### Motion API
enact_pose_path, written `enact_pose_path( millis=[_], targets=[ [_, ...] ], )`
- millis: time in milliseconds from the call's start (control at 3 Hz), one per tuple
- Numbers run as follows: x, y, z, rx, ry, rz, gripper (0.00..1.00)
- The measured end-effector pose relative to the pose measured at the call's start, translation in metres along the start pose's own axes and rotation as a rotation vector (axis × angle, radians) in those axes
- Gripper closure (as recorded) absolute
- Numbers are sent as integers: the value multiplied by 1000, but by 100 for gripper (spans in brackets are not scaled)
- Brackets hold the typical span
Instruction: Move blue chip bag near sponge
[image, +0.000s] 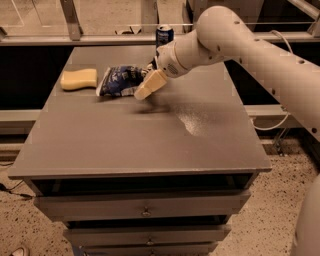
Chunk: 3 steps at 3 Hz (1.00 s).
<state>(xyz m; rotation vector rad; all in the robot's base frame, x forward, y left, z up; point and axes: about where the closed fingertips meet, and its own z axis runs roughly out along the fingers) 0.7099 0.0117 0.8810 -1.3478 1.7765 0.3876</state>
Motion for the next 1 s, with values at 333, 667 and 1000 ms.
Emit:
enact_pose_path(
  millis=[333,667,1000],
  targets=[
    [3,2,-23,21,-32,3,0],
    [18,-7,-107,110,-57,17,0],
    [18,-7,-107,110,-57,17,0]
  ],
)
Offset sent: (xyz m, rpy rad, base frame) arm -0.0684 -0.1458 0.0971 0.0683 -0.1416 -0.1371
